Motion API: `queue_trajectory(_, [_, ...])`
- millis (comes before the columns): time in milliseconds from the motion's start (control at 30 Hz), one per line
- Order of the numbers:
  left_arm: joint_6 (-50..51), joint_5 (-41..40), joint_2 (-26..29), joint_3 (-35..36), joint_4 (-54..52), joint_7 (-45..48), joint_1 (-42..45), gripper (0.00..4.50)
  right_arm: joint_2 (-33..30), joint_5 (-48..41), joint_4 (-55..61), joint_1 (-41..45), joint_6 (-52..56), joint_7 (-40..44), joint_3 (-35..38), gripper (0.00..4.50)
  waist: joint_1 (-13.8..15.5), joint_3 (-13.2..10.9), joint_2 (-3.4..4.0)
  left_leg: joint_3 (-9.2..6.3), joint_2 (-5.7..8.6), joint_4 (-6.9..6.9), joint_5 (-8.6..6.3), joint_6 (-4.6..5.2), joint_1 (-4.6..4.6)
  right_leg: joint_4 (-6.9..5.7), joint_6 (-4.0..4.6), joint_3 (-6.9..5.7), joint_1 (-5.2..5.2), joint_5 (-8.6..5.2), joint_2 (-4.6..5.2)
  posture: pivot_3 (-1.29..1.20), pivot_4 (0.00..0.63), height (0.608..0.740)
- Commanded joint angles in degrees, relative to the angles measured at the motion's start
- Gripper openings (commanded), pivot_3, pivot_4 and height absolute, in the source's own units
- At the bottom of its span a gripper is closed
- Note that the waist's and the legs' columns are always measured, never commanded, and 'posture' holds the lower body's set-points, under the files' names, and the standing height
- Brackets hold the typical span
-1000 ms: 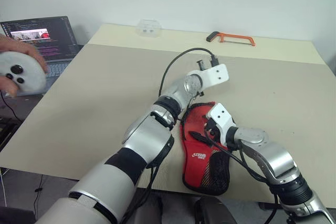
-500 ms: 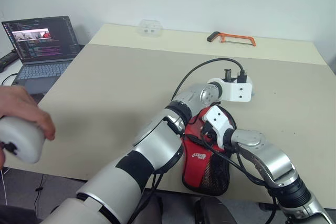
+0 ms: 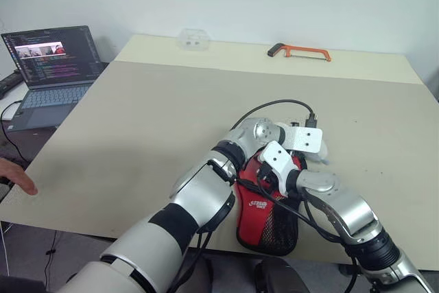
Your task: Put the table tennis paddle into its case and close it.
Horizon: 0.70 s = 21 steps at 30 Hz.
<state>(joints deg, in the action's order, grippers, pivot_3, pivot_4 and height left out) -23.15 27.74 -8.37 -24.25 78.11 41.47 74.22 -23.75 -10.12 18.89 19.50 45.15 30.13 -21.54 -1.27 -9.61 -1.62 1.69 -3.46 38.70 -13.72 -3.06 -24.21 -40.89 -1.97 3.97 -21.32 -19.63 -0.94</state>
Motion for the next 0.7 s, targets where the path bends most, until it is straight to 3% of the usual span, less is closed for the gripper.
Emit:
queue_trajectory(33, [0.3,-0.6,-1.0,0.1,-1.9,1.0,-0.6,3.82,-0.9,1.6,-4.5,-0.1,0.9,0.9,-1.1,4.50,-0.1,0.0,-0.01,0.00,0.00,0.00,0.00,0.00,0.04,0.00,0.00,0.00,0.03,0.00,0.00,0.00,0.150,0.740])
queue_trajectory(100, [0.5,-1.3,-0.5,0.8,-2.2,0.8,-0.2,4.43,-1.0,1.7,-5.1,0.2,0.5,1.3,-1.1,4.50,-0.3,0.0,-0.01,0.00,0.00,0.00,0.00,0.00,0.07,-0.01,-0.01,0.01,0.06,0.00,0.00,0.00,0.150,0.740])
queue_trajectory(133, [0.5,-1.8,-0.2,1.3,-2.4,0.9,0.2,4.47,-1.1,1.8,-5.4,0.3,0.3,1.5,-1.0,4.50,-0.4,0.0,-0.01,0.00,0.00,0.00,0.00,0.00,0.08,-0.01,-0.01,0.01,0.06,0.00,0.00,0.00,0.150,0.740])
queue_trajectory(200, [-1.5,-2.9,0.7,2.8,-3.3,-0.4,1.6,4.47,-1.3,1.9,-6.0,0.6,-0.1,1.9,-1.0,4.50,-0.4,0.0,-0.01,0.00,0.00,-0.01,0.00,0.00,0.07,-0.01,-0.01,0.02,0.04,0.00,-0.01,0.00,0.150,0.740])
queue_trajectory(333, [-0.9,-9.6,2.4,8.3,-5.5,9.1,4.8,4.47,-1.7,2.1,-6.7,0.8,-0.7,2.7,-0.9,4.50,-0.4,0.0,-0.02,0.01,0.00,-0.01,0.00,0.00,0.06,-0.02,0.00,0.01,0.04,0.00,0.00,0.00,0.150,0.740])
queue_trajectory(700, [0.2,-16.8,16.1,11.7,-15.9,25.7,5.8,4.47,-3.6,2.8,-9.5,0.6,-3.4,4.8,-0.2,4.50,-0.4,0.0,0.00,0.03,-0.01,-0.08,0.00,0.00,0.09,0.01,-0.01,0.04,0.02,-0.01,-0.01,0.00,0.150,0.740])
